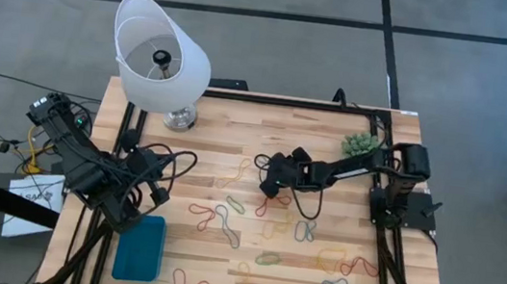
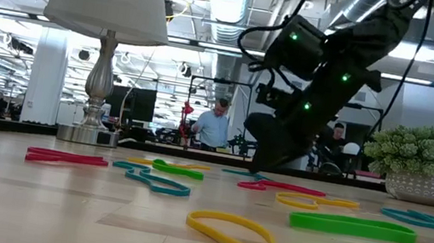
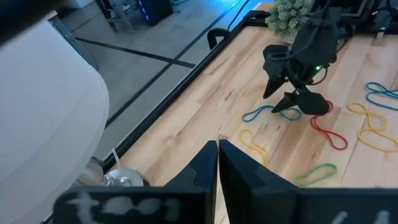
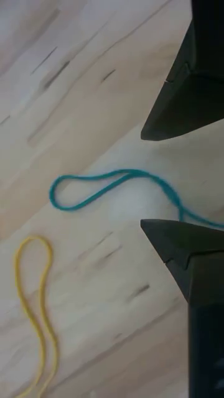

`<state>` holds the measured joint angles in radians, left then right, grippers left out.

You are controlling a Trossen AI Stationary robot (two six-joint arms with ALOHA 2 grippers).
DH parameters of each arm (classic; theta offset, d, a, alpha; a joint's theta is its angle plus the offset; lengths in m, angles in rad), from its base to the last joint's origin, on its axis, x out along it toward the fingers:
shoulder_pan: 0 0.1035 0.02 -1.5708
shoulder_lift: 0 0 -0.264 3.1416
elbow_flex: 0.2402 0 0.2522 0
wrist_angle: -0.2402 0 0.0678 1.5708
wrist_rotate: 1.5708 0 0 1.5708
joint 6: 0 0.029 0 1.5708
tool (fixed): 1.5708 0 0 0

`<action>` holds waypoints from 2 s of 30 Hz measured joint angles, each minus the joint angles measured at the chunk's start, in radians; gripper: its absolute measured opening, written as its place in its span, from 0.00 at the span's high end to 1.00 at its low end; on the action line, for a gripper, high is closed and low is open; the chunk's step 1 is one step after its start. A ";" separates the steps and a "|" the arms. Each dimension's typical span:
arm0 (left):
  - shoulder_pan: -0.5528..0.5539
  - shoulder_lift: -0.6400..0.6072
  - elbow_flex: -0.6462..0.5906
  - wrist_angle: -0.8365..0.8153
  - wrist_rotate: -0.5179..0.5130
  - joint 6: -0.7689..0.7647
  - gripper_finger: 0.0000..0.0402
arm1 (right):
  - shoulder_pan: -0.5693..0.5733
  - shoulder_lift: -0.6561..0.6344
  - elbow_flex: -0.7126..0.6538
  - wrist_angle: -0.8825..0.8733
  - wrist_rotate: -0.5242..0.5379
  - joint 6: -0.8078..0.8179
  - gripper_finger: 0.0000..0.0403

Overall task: Pick and place items into bin
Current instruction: Put the blue rubber band into the blue bin

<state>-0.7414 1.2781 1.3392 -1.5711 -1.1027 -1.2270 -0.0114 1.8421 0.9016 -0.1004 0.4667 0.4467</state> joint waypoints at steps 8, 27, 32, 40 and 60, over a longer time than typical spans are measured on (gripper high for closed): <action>0.000 0.000 0.000 0.001 0.010 0.000 0.99 | -0.012 0.046 0.006 0.003 -0.037 0.047 0.53; 0.000 0.000 0.000 0.000 -0.005 -0.002 0.99 | -0.001 0.062 -0.006 0.162 -0.039 -0.075 0.99; 0.000 0.000 0.000 0.000 -0.032 -0.024 0.99 | 0.028 -0.002 -0.004 0.453 -0.268 -0.180 1.00; 0.000 0.000 0.000 0.000 -0.142 -0.014 0.99 | 0.078 -0.001 0.073 0.845 -0.626 -0.225 1.00; 0.023 -0.029 0.000 0.000 -0.233 0.041 1.00 | 0.267 0.583 1.029 0.498 -0.655 -0.395 1.00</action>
<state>-0.7181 1.2495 1.3392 -1.5710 -1.3359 -1.1864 0.2558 2.4248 1.9303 0.3973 -0.1883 0.0517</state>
